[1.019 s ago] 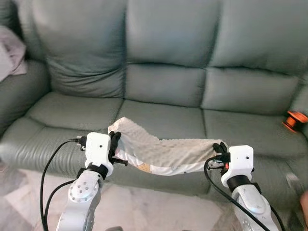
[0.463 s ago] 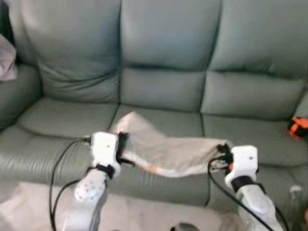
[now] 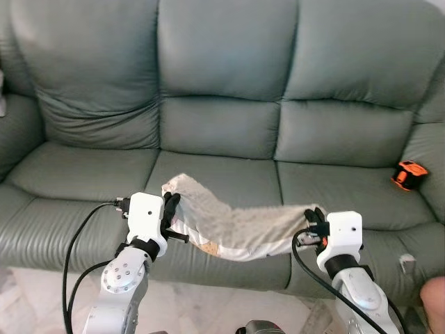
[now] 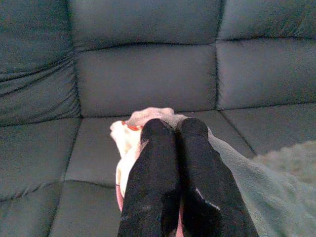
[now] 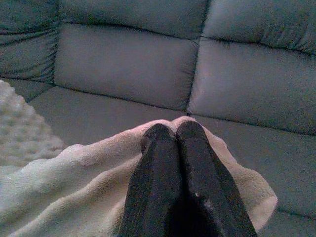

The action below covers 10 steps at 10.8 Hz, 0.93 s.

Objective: Move the pillow to the sofa

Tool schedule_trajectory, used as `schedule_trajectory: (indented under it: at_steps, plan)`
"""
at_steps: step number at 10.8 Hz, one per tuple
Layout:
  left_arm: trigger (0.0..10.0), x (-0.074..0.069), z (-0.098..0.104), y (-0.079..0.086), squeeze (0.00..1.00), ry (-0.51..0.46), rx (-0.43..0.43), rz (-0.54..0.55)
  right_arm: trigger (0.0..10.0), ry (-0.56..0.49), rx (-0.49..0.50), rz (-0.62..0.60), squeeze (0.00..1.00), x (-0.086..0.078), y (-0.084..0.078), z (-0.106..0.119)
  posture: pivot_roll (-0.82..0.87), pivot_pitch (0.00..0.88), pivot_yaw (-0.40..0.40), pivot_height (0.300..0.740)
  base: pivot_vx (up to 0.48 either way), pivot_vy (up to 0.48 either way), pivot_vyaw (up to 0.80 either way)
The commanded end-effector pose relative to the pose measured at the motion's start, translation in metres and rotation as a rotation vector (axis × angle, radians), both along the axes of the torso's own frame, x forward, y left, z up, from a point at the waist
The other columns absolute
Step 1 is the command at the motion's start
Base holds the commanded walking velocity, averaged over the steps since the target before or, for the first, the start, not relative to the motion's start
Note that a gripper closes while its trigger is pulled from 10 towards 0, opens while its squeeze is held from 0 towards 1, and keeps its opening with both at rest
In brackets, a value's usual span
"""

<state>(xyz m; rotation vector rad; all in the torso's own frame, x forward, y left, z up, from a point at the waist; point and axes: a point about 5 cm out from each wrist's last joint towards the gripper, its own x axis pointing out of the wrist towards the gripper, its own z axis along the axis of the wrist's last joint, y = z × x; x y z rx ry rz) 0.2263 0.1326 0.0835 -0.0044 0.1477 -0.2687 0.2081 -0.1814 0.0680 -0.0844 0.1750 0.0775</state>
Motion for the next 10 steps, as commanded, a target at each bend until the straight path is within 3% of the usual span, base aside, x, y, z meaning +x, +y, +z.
schedule_trajectory:
  at_steps: [1, 6, 10]
  plan:
    - [10.0, 0.0017, 0.0062, -0.0021, 0.0, -0.023, -0.006, -0.013, 10.0, -0.029, -0.003, 0.009, 0.0, 0.0035, 0.0018, 0.0061, -0.01, 0.0, -0.013, 0.74, 0.0, 0.0, 0.0]
    - [10.0, 0.0023, 0.005, -0.0009, 0.0, -0.008, 0.01, -0.01, 10.0, -0.028, 0.004, 0.008, 0.0, 0.0026, 0.0038, 0.0054, -0.01, 0.0, -0.007, 0.661, 0.0, 0.0, 0.0]
    - [10.0, 0.0056, 0.0063, -0.0014, 0.0, -0.015, 0.007, -0.013, 10.0, -0.035, 0.004, 0.003, 0.0, 0.0036, 0.0045, 0.0061, 0.0, 0.0, -0.001, 0.647, 0.0, 0.0, 0.0]
